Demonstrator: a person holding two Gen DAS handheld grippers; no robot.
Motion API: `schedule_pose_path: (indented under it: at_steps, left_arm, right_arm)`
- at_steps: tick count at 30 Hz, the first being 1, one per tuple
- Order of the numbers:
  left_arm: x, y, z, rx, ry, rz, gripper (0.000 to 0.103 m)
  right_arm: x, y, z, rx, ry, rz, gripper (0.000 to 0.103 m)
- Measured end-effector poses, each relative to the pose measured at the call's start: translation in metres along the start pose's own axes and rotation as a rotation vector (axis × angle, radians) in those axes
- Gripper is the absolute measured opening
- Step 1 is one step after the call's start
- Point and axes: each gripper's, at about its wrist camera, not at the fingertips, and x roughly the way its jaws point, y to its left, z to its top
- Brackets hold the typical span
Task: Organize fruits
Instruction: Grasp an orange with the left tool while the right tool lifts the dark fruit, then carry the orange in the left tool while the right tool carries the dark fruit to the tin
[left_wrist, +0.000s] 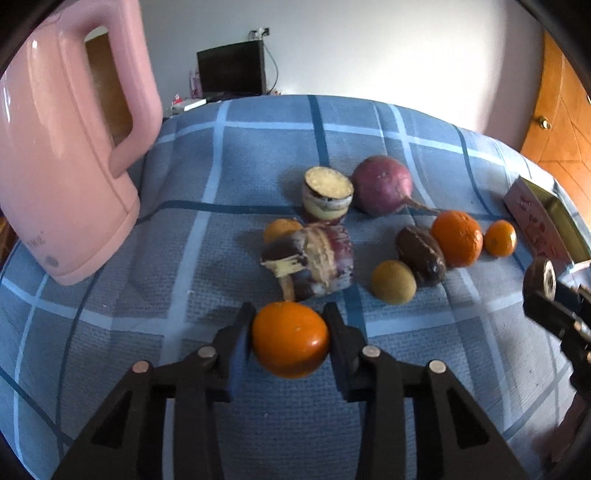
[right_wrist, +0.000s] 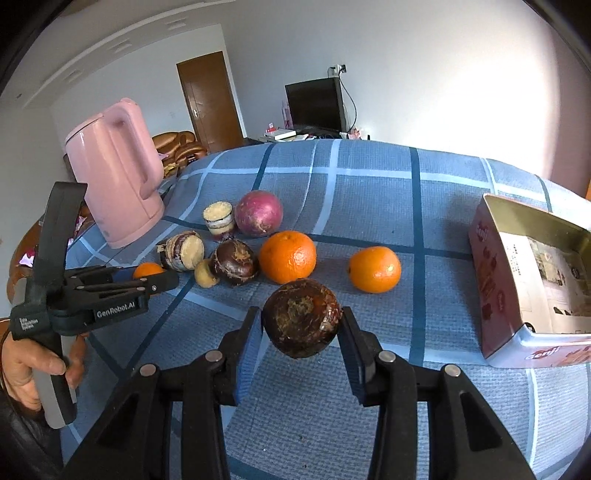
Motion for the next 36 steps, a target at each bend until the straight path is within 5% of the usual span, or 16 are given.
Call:
schedule_pose_path:
  at_steps: [7,11,19,36]
  left_arm:
    - [-0.031,0.022,-0.003,-0.086,-0.146,-0.09,0.039]
    - [-0.046,0.024,-0.005,-0.131,-0.234,-0.067,0.039]
    - [-0.066,-0.025,-0.002,-0.069,-0.374,-0.093,0.039]
    - [-0.073,-0.138,0.008,0.079,-0.408,-0.203,0.039]
  right_arm:
    - [-0.025,-0.009,0.007,0.024,-0.115,0.028,0.043]
    - [-0.037,-0.014,0.01,0.015,-0.164,0.038,0.043]
    - [-0.062,-0.053,0.009,-0.015,-0.259,-0.107,0.043]
    - [-0.103,-0.163,0.002,0.125,-0.303,-0.277,0.043]
